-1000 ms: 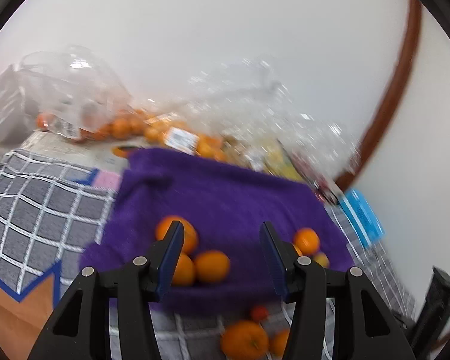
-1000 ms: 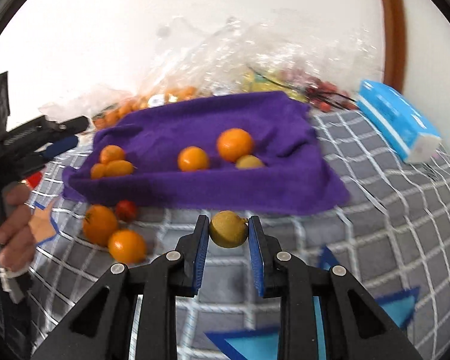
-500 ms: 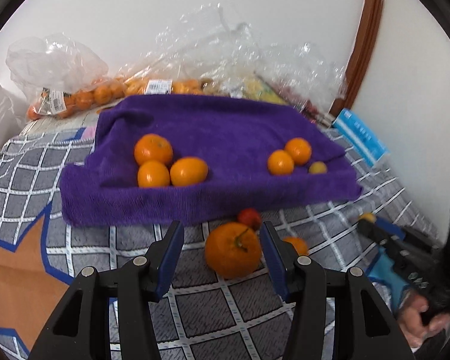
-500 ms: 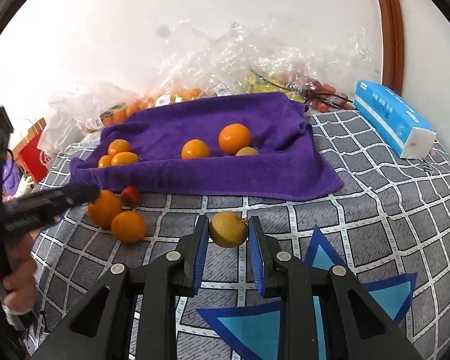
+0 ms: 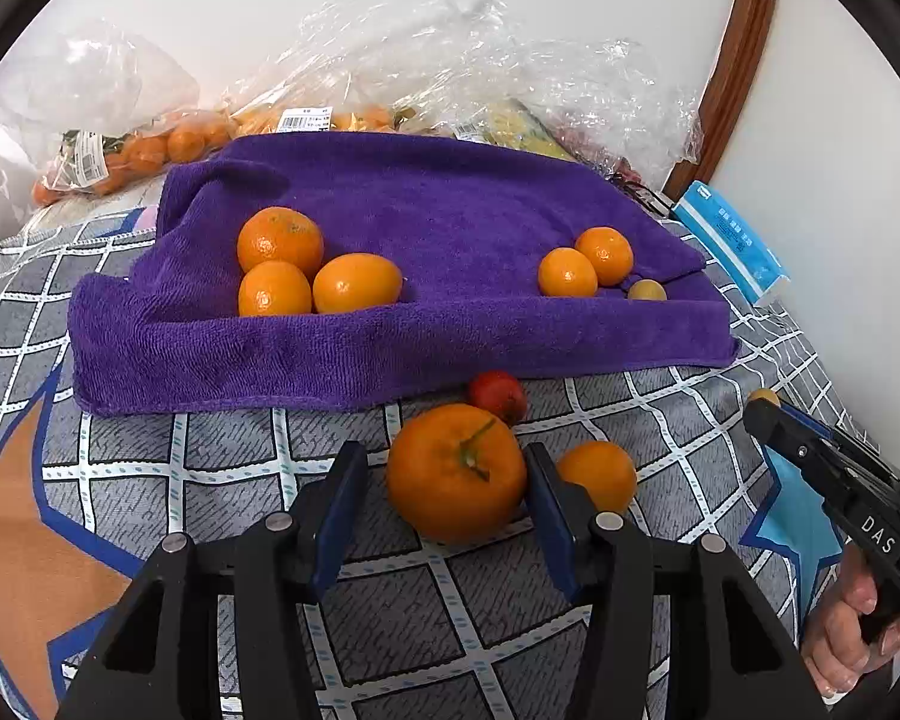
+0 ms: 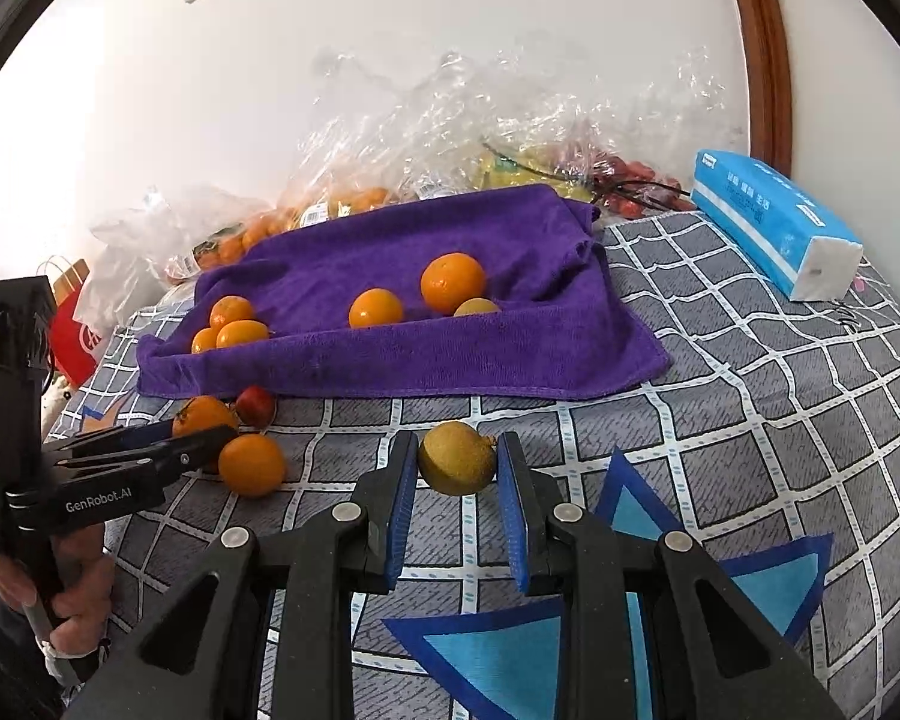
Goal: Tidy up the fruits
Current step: 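Grasp the large leafy orange on the bedspread with the left tool, then lift both held fruits and carry them over the purple towel, then lower the yellow fruit onto the towel and open the right tool while the left tool releases its orange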
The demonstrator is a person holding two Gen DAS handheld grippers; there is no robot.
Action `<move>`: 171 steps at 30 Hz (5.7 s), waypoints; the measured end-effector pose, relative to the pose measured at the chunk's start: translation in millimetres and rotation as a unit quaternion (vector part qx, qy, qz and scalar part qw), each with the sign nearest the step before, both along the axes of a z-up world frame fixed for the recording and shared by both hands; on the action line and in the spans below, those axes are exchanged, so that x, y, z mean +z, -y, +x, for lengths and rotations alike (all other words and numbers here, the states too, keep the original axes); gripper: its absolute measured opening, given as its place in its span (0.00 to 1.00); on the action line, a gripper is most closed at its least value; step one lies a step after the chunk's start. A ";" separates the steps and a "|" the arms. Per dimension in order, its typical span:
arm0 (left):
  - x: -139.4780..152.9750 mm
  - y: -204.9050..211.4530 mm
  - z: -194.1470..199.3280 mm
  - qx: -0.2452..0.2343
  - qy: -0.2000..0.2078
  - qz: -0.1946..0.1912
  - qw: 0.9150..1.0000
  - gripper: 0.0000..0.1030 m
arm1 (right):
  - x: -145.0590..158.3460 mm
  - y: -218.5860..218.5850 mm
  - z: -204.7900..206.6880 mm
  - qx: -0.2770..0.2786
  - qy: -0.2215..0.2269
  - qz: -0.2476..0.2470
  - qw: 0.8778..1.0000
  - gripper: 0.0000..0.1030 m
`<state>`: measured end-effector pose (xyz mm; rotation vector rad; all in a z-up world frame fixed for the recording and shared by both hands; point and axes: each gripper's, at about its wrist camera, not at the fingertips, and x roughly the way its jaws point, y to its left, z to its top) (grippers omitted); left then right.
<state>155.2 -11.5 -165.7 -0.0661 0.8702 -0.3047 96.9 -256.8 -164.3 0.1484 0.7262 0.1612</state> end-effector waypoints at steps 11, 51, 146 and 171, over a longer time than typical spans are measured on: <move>8.4 -14.5 -8.4 0.026 0.030 -0.033 0.999 0.40 | 5.2 -2.6 -8.8 -0.011 0.025 -0.011 1.000 0.26; 31.3 -45.2 -22.8 0.063 0.093 -0.109 0.988 0.40 | 22.3 -25.7 -27.0 0.019 0.056 0.014 0.998 0.26; 26.4 -22.3 82.9 0.094 0.086 -0.073 0.989 0.40 | 4.2 8.4 143.4 -0.016 -0.030 -0.001 0.999 0.26; 20.8 -15.1 84.4 0.075 0.062 -0.076 0.992 0.41 | 15.6 0.1 132.7 -0.018 0.019 -0.032 0.999 0.43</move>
